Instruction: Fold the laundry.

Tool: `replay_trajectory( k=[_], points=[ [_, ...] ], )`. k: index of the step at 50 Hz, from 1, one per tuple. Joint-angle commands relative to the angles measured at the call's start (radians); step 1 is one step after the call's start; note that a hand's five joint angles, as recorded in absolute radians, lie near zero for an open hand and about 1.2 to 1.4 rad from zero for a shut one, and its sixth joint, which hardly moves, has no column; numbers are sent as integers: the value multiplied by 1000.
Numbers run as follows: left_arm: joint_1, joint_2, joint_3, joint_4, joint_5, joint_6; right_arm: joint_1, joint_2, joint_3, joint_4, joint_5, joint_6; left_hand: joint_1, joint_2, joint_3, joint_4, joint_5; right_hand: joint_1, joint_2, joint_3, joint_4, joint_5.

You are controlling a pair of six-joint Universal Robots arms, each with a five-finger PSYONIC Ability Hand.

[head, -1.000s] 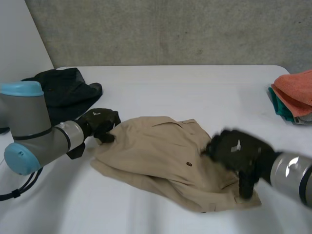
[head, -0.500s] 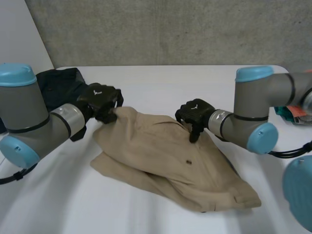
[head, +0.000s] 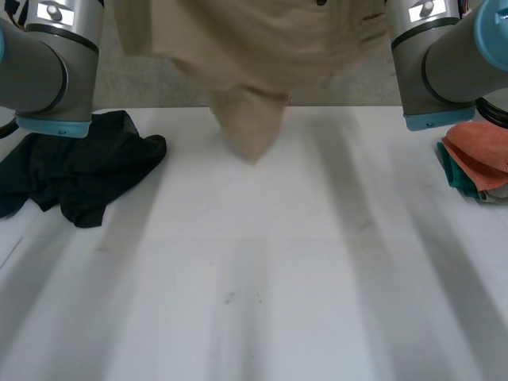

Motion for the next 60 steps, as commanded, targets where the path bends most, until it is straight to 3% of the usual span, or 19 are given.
replay_trajectory(
  k=[1,6,12,18,24,30,35,38,42,49,53,60],
  points=[
    [-20,51,-226,10,24,-4,-1,-71,232,19,-17,-11,235,198,203,195,247,262,226,211,200,228],
    [-24,42,-410,11,27,1,-5,-62,436,66,-25,-17,235,198,203,195,247,262,226,211,200,228],
    [-52,-76,-585,-19,24,26,1,30,528,138,-24,-76,235,198,203,195,247,262,226,211,200,228],
    [-95,-64,-692,-173,13,107,-4,49,580,318,-17,-219,235,198,203,195,247,262,226,211,200,228],
    [-142,154,-763,-547,-9,197,-7,-18,657,536,-16,-302,235,198,203,195,247,262,226,211,200,228],
    [-196,324,-786,-922,-86,210,-16,-245,804,810,-2,-386,235,198,203,195,247,262,226,211,200,228],
    [-231,386,-828,-1179,-88,262,-37,-414,968,985,4,-504,235,198,203,195,247,262,226,211,200,228],
    [-303,383,-837,-1268,-74,306,-62,-479,1077,1050,2,-618,235,198,203,195,247,262,226,211,200,228],
    [-353,377,-815,-1265,-75,337,-68,-493,1134,1054,-5,-664,235,198,203,195,247,262,226,211,200,228],
    [-268,259,-700,-1121,-85,383,-68,-489,1108,952,-7,-604,235,198,203,195,247,262,226,211,200,228],
    [-222,199,-596,-992,-77,417,-64,-451,1041,817,10,-534,235,198,203,195,247,262,226,211,200,228],
    [-190,-4,-372,-646,-65,454,-54,-286,890,624,81,-456,235,198,203,195,247,262,226,211,200,228]
  ],
)
